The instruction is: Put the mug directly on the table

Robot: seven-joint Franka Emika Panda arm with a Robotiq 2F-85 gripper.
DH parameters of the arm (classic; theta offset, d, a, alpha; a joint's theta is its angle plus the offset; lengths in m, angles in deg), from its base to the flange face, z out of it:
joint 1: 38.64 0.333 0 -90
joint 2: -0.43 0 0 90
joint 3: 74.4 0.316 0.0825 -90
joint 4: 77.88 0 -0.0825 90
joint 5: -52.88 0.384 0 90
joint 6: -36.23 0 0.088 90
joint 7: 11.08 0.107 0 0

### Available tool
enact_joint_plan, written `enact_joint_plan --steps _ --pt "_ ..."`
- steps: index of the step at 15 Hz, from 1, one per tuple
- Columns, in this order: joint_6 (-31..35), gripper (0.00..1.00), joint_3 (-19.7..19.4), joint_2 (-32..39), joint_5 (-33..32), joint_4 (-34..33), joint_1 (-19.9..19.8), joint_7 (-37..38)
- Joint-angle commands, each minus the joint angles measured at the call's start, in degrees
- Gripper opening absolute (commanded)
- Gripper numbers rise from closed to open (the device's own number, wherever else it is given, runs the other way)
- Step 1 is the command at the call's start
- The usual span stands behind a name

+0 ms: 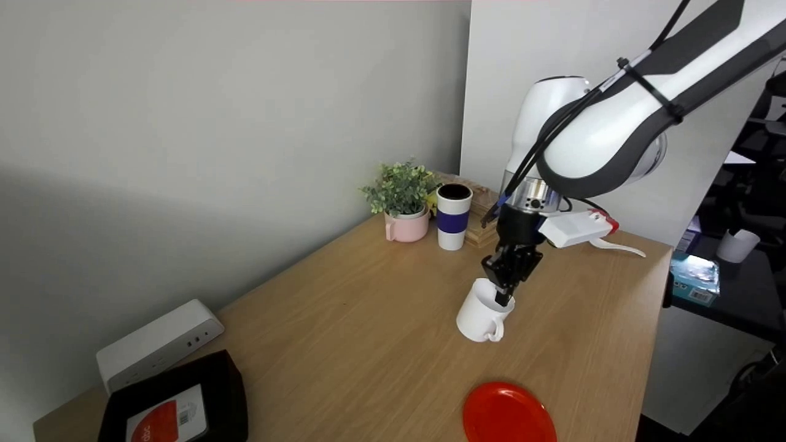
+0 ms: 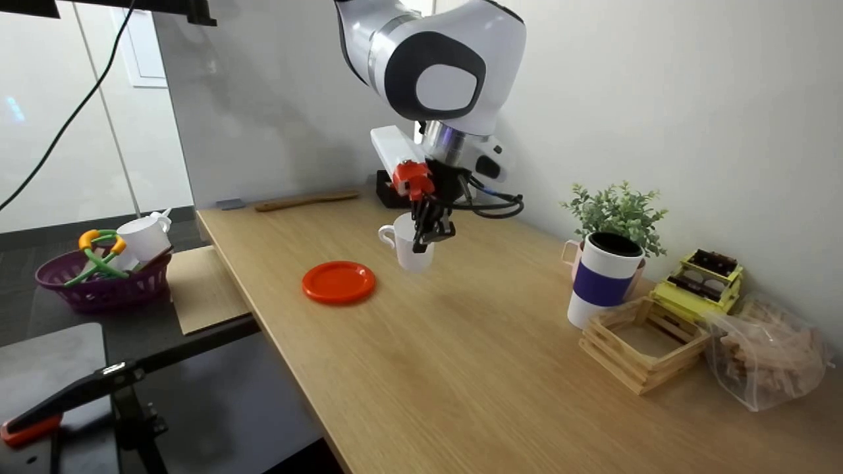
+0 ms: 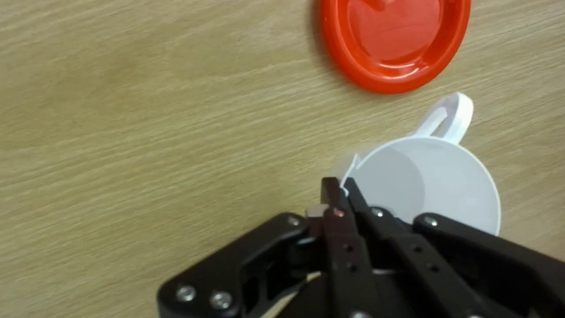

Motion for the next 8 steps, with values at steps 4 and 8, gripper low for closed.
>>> enact_joint_plan --steps 4,8 --pt "-5.07 0.00 -1.84 1.25 -0.66 -1.27 1.40 9.54" --pt "-7.87 0.00 -2.50 1.20 -0.35 -1.31 1.96 14.50"
